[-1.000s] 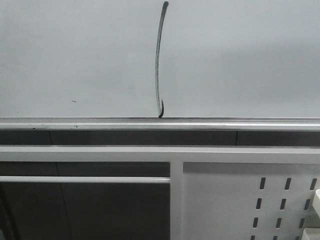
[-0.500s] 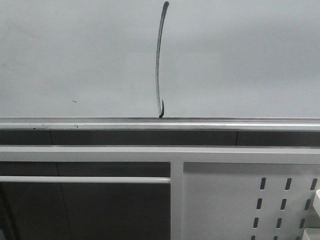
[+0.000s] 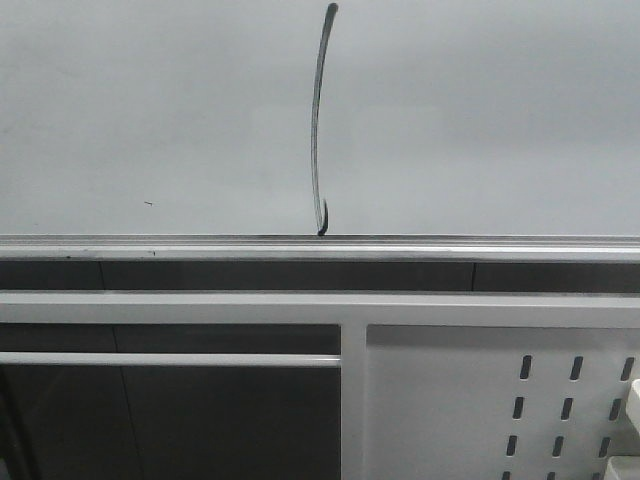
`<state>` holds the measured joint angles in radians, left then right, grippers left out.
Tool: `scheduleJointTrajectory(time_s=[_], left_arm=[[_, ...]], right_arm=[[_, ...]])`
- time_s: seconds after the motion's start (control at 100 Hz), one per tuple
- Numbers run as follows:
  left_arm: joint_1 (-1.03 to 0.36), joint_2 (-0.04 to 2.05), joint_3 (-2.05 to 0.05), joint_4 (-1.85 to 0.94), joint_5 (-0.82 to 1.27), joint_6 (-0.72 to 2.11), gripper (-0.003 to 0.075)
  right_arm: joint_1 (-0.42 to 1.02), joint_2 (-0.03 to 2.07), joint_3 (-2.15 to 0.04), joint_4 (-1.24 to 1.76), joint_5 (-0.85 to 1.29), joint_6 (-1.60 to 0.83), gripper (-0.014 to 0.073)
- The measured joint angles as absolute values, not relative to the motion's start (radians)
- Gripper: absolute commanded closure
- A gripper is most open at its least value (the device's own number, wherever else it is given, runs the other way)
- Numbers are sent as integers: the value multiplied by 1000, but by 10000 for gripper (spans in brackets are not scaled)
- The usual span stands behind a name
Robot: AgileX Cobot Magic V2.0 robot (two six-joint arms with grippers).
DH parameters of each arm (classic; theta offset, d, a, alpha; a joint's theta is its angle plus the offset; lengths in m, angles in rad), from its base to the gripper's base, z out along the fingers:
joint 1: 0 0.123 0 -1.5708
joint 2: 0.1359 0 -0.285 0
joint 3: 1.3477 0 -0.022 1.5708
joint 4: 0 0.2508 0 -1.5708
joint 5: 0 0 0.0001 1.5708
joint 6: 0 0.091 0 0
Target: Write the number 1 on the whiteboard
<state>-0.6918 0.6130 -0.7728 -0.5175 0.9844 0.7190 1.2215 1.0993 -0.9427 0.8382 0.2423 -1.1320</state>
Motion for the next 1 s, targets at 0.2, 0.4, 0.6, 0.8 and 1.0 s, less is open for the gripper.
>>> scheduleJointTrajectory(time_s=[0.2, 0.4, 0.6, 0.8, 1.0], left_arm=[[-692, 613, -773, -512, 987, 709, 461], [-692, 613, -773, -510, 987, 706, 463], [-692, 613, -773, -510, 991, 705, 577], [-692, 613, -773, -516, 999, 711, 676], [-692, 613, -773, -526, 1011, 725, 708]], right_arm=[[1222, 1099, -943, 833, 242, -1132, 671], [1222, 1099, -944, 833, 242, -1132, 671], [1222, 1099, -944, 831, 242, -1135, 671], [1218, 1101, -946, 831, 246, -1135, 671], [1218, 1101, -946, 834, 257, -1132, 671]])
